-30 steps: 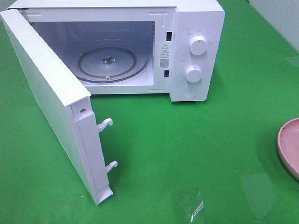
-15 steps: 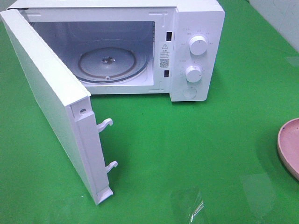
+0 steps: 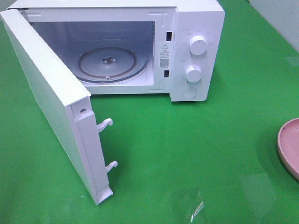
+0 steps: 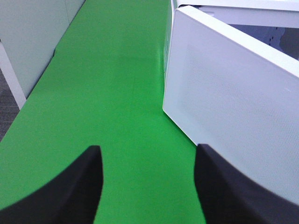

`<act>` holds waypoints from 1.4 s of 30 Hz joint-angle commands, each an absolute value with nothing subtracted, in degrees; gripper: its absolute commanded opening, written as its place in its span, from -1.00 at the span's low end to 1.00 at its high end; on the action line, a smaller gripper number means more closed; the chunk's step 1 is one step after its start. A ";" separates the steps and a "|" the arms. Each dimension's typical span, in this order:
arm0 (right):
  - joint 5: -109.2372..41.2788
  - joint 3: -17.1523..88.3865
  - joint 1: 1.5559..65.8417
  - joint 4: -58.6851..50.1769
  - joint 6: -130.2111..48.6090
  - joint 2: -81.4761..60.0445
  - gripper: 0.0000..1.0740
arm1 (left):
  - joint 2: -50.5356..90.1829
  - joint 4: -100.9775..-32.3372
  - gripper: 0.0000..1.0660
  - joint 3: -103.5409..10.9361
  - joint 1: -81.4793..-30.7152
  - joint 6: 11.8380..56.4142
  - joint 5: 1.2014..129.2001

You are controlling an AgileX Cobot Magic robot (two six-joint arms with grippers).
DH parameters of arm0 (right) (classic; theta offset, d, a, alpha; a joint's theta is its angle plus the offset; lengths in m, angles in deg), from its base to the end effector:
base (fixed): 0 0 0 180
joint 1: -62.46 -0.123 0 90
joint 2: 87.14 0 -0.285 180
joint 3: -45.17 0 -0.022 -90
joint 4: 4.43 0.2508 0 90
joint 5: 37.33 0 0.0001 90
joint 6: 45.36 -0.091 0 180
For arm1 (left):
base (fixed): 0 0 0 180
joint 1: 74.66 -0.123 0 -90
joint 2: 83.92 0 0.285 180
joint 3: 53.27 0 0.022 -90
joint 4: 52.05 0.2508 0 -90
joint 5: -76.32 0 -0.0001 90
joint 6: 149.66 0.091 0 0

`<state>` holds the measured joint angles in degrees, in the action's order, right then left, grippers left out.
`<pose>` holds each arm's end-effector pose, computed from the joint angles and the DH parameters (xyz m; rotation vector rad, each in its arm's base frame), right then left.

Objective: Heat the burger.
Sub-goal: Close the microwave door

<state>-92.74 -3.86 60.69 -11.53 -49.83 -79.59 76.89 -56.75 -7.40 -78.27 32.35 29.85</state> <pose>-0.0010 -0.0093 0.2833 0.0444 1.9491 -0.0741 0.0338 -0.0033 0.3091 -0.0427 1.9438 -0.0303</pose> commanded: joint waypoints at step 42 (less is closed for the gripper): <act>-92.33 -4.03 60.97 -11.42 -49.77 -81.13 0.31 | 20.34 -37.61 -1.00 12.65 -78.33 18.66 123.59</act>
